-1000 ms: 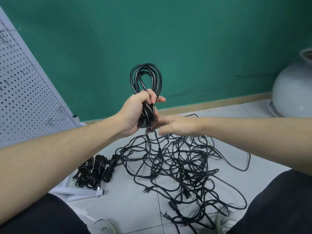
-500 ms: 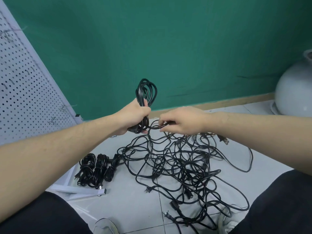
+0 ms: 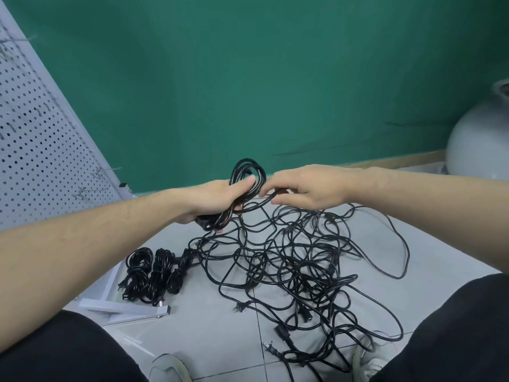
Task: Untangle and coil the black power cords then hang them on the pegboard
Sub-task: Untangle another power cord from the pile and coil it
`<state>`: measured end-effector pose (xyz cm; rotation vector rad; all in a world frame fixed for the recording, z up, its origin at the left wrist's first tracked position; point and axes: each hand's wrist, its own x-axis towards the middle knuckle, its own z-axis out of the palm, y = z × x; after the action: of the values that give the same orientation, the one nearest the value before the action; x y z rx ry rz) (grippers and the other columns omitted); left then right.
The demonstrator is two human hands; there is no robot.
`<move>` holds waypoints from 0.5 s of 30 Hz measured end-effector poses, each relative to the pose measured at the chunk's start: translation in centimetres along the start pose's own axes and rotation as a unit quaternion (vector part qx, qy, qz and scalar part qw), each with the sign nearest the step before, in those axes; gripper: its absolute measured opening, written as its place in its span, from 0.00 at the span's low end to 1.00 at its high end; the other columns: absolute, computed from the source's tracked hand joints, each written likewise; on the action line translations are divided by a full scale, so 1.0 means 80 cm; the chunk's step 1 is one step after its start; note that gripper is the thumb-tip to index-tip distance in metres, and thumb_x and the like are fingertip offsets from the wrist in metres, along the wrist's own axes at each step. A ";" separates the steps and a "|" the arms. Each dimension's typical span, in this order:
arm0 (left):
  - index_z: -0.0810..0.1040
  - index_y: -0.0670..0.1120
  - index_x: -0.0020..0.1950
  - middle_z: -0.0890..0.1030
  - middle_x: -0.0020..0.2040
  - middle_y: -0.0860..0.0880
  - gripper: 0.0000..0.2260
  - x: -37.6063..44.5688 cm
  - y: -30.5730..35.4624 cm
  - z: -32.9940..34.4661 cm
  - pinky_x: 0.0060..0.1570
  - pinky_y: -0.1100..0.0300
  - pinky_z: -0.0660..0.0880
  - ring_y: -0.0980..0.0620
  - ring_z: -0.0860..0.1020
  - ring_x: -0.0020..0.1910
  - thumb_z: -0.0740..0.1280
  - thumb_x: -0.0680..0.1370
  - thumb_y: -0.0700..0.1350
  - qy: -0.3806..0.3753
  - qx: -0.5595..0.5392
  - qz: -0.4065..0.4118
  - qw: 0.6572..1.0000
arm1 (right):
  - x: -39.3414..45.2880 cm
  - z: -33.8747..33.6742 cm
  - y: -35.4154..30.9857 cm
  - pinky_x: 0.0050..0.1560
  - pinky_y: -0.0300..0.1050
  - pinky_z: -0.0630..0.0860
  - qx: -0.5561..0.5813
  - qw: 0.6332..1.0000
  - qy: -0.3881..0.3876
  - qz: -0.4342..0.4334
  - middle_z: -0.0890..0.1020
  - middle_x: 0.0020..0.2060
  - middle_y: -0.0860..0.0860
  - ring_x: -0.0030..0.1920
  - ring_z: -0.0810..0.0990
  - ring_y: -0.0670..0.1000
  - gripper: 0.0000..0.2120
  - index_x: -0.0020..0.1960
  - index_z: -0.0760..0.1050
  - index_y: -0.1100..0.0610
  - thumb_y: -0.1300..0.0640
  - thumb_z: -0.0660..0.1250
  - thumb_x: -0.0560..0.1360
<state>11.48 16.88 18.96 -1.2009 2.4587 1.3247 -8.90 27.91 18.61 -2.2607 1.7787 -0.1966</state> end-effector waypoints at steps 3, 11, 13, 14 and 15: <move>0.73 0.48 0.43 0.73 0.27 0.53 0.28 0.001 -0.002 -0.005 0.21 0.67 0.63 0.51 0.72 0.25 0.51 0.76 0.72 0.005 0.009 0.015 1.000 | 0.000 -0.002 0.001 0.45 0.39 0.69 0.048 0.998 0.046 -0.003 0.78 0.44 0.41 0.43 0.75 0.43 0.11 0.60 0.75 0.51 0.47 0.65 0.81; 0.69 0.51 0.44 0.74 0.27 0.59 0.17 0.000 0.003 -0.003 0.23 0.70 0.69 0.60 0.73 0.25 0.70 0.76 0.62 -0.117 0.110 0.056 0.985 | 0.005 -0.008 -0.005 0.38 0.47 0.70 -0.038 0.988 0.106 0.106 0.78 0.30 0.48 0.35 0.74 0.50 0.31 0.39 0.73 0.49 0.21 0.61 0.61; 0.71 0.49 0.44 0.73 0.32 0.54 0.21 -0.001 0.003 -0.002 0.27 0.65 0.69 0.54 0.72 0.30 0.70 0.70 0.65 -0.154 0.120 0.036 0.980 | 0.005 -0.009 -0.007 0.41 0.48 0.72 0.025 0.990 0.106 0.084 0.80 0.33 0.48 0.36 0.74 0.49 0.29 0.42 0.75 0.50 0.24 0.63 0.63; 0.71 0.49 0.43 0.72 0.33 0.53 0.21 0.000 0.002 -0.002 0.28 0.64 0.69 0.52 0.71 0.31 0.70 0.68 0.65 -0.172 0.118 0.023 0.978 | 0.005 -0.010 -0.006 0.42 0.48 0.73 0.055 0.989 0.114 0.073 0.80 0.34 0.48 0.36 0.74 0.49 0.28 0.43 0.76 0.50 0.26 0.64 0.65; 0.71 0.49 0.42 0.72 0.34 0.52 0.21 -0.001 0.003 -0.002 0.30 0.62 0.69 0.50 0.70 0.32 0.69 0.66 0.65 -0.189 0.115 0.018 0.975 | 0.004 -0.011 -0.007 0.43 0.49 0.74 0.078 0.987 0.124 0.060 0.81 0.35 0.48 0.37 0.74 0.49 0.24 0.44 0.77 0.50 0.29 0.67 0.68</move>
<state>11.43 16.84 19.23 -0.7720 2.2871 1.1129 -8.55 27.60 19.56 -2.0879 1.9365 -0.5946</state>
